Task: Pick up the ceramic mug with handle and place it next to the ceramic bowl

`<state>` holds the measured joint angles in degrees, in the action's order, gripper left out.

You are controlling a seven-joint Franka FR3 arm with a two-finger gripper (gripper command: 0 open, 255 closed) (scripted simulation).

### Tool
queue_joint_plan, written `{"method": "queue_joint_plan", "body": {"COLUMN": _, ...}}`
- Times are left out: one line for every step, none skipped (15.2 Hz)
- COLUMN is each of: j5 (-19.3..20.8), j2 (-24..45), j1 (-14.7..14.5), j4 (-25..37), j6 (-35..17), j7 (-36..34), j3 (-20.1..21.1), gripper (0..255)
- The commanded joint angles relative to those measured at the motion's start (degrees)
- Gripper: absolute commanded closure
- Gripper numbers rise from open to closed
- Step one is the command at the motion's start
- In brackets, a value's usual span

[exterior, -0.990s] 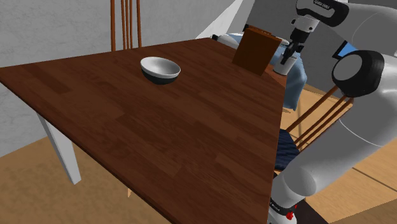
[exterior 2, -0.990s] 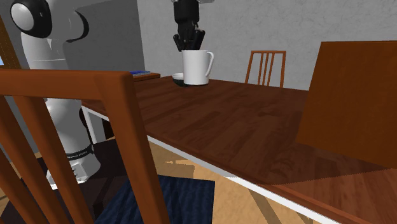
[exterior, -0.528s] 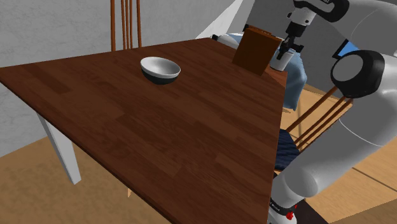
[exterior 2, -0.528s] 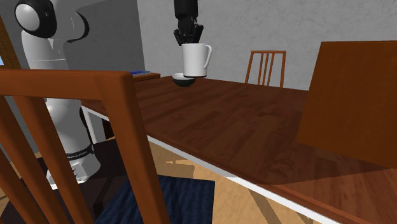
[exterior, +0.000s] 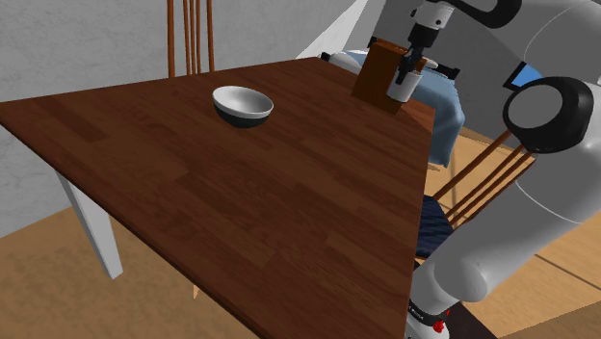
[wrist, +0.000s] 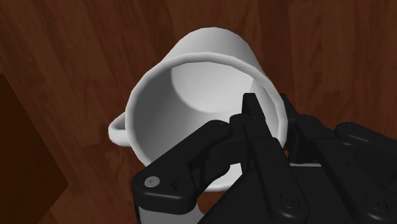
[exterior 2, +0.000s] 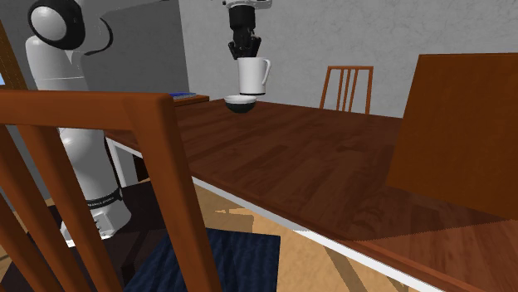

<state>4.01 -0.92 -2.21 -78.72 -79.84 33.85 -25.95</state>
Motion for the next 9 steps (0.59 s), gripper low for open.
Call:
{"method": "queue_joint_plan", "body": {"j5": -0.1, "j2": 0.4, "j1": -1.4, "j4": 0.9, "j6": 0.7, "j7": -2.9, "j3": 1.5, "gripper": 255}}
{"method": "queue_joint_plan", "body": {"j5": -0.2, "j2": 0.8, "j1": -2.1, "j4": 1.3, "j6": 0.9, "j7": -4.2, "j3": 2.1, "gripper": 255}}
{"method": "queue_joint_plan", "body": {"j5": -0.3, "j2": 1.2, "j1": -2.7, "j4": 1.8, "j6": 1.1, "j7": -5.5, "j3": 2.8, "gripper": 255}}
{"method": "queue_joint_plan", "body": {"j5": -0.5, "j2": 1.7, "j1": -3.3, "j4": 2.4, "j6": 1.3, "j7": -6.8, "j3": 3.4, "gripper": 255}}
{"method": "queue_joint_plan", "body": {"j5": -0.7, "j2": 2.3, "j1": -3.9, "j4": 3.1, "j6": 1.6, "j7": -8.0, "j3": 4.0, "gripper": 255}}
{"method": "queue_joint_plan", "body": {"j5": -0.9, "j2": 2.9, "j1": -4.5, "j4": 3.9, "j6": 1.8, "j7": -9.2, "j3": 4.6, "gripper": 255}}
{"method": "queue_joint_plan", "body": {"j5": -1.1, "j2": 3.6, "j1": -5.1, "j4": 4.8, "j6": 2.1, "j7": -10.4, "j3": 5.1, "gripper": 255}}
{"method": "queue_joint_plan", "body": {"j5": -1.3, "j2": 4.4, "j1": -5.7, "j4": 5.8, "j6": 2.4, "j7": -11.6, "j3": 5.6, "gripper": 255}}
{"method": "queue_joint_plan", "body": {"j5": -1.5, "j2": 5.3, "j1": -6.3, "j4": 6.9, "j6": 2.8, "j7": -12.7, "j3": 6.1, "gripper": 255}}
